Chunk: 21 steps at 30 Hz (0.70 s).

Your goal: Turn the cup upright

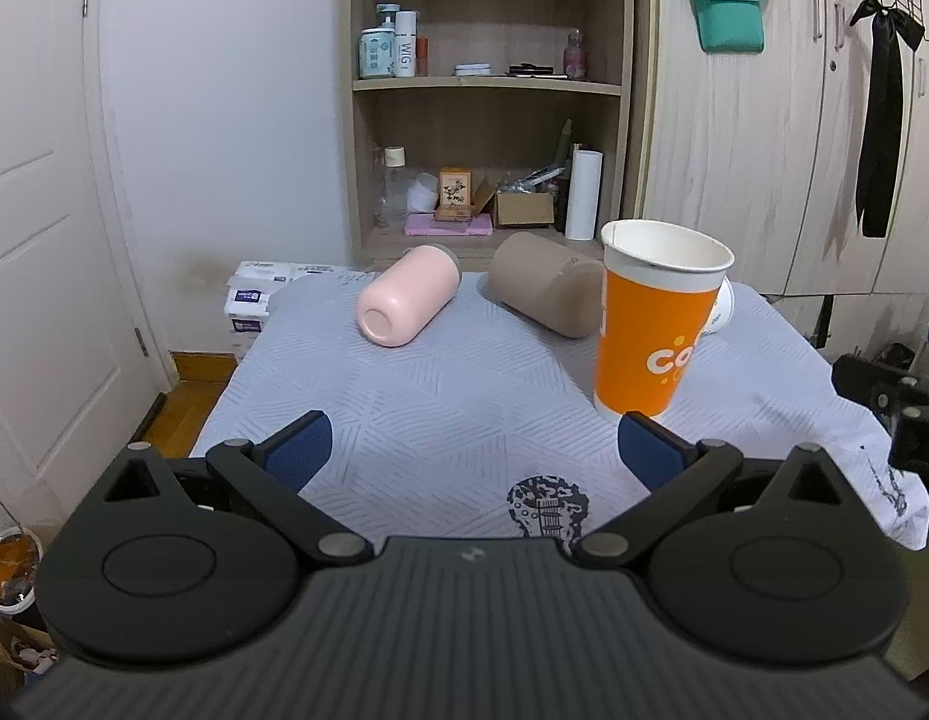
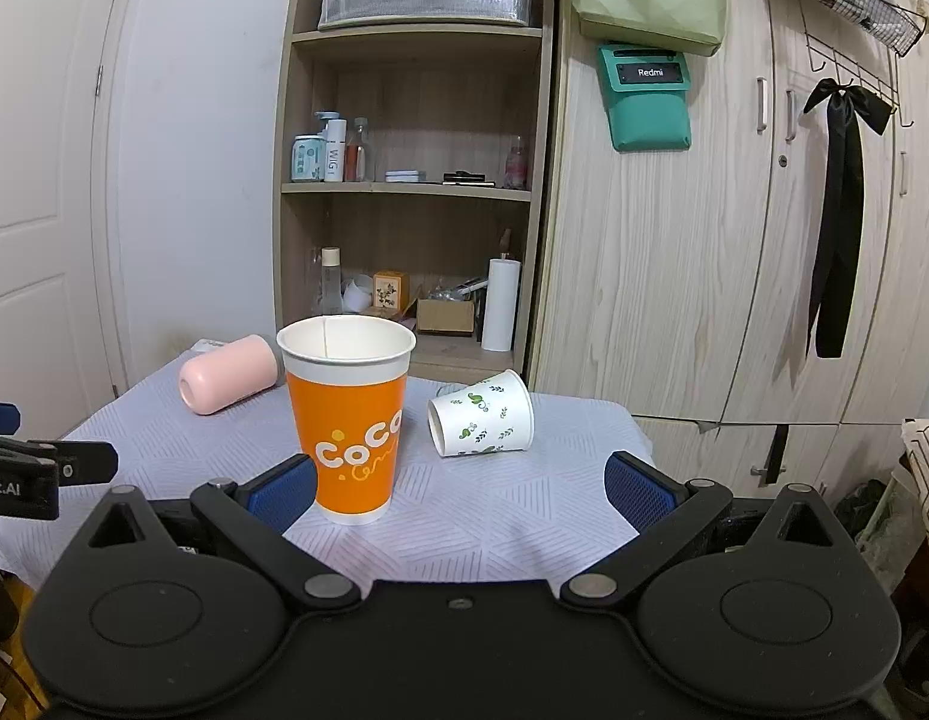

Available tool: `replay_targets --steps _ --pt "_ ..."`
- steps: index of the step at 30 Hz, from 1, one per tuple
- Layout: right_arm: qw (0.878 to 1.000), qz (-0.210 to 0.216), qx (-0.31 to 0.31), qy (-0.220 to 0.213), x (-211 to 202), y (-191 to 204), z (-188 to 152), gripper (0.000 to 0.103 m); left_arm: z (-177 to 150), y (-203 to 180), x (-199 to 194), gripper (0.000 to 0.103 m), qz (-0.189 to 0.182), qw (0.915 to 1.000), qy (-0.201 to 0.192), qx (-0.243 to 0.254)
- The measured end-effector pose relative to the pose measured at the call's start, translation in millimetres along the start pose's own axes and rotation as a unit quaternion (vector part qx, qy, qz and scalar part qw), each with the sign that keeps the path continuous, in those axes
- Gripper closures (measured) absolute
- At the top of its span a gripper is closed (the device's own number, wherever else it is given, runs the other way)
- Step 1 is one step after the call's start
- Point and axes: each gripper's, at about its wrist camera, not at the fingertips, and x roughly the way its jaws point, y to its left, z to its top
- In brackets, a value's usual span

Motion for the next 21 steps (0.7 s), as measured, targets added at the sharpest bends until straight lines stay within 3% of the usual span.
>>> replay_targets --steps 21 --pt "1.000 -0.009 0.007 -0.003 -3.4 -3.4 -1.7 0.000 -1.2 -5.4 -3.2 0.000 0.051 0.9986 -0.003 0.014"
